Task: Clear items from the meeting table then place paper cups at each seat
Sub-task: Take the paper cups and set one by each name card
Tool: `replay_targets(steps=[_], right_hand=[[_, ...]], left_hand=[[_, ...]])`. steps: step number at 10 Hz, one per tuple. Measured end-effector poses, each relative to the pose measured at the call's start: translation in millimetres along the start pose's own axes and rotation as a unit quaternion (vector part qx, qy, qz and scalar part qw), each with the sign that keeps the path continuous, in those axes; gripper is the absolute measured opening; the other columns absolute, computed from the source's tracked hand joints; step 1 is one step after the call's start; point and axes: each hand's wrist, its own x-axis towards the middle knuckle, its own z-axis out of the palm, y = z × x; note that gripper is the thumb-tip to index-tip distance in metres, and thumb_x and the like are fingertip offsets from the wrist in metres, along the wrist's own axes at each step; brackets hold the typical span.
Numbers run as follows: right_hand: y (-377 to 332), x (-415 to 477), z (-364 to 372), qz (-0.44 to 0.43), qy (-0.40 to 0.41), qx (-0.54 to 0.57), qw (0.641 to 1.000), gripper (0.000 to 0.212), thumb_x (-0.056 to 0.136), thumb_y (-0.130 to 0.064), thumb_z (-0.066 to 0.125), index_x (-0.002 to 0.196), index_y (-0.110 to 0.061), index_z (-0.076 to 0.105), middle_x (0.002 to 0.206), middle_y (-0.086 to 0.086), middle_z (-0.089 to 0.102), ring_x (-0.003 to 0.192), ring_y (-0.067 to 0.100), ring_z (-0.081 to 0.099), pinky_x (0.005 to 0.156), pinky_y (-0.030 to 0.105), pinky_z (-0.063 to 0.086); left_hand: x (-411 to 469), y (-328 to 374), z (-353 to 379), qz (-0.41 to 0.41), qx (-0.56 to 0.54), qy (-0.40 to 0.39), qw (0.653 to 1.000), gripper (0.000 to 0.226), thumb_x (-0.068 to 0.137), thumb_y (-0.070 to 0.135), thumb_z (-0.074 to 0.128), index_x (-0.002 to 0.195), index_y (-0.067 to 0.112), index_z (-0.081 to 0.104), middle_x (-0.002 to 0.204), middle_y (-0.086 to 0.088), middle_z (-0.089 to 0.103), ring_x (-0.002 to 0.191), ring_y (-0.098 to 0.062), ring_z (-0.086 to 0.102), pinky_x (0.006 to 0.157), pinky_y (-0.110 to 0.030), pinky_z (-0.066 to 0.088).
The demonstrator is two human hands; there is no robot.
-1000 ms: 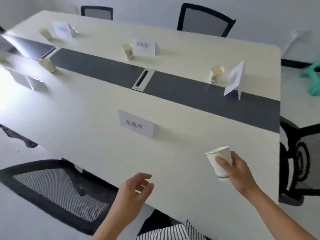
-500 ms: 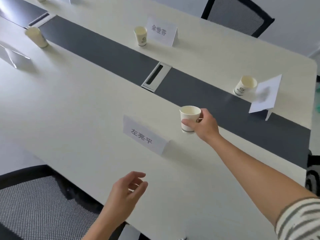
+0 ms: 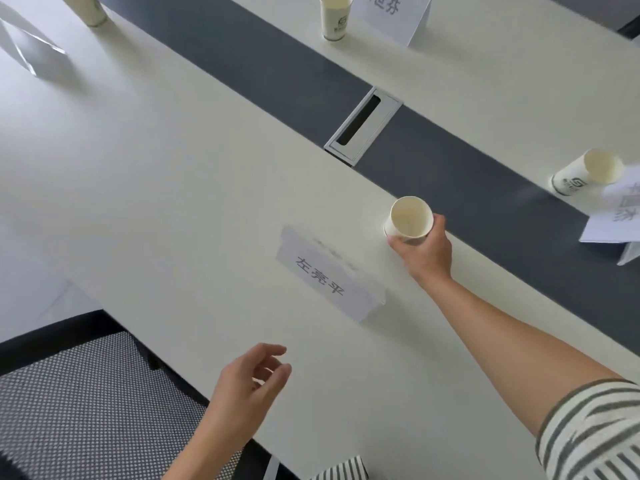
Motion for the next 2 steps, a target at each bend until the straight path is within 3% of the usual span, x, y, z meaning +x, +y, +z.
replay_targets(steps=[2], right_hand=[[11,-9,-21,0.016,-0.035,-0.031,0.999,0.059,0.074,-0.029,0.078,0.125,-0.018,0.049,0.107,-0.006,0.058,0.093,0.015,0.057,0.082,0.033,0.049]], left_hand=[[12,23,5,0.037,0.017,-0.023,0.999,0.015,0.087,0.019,0.066,0.097,0.03,0.065,0.079,-0.001,0.069,0.071,-0.003,0.062,0.058,-0.013,0.047]])
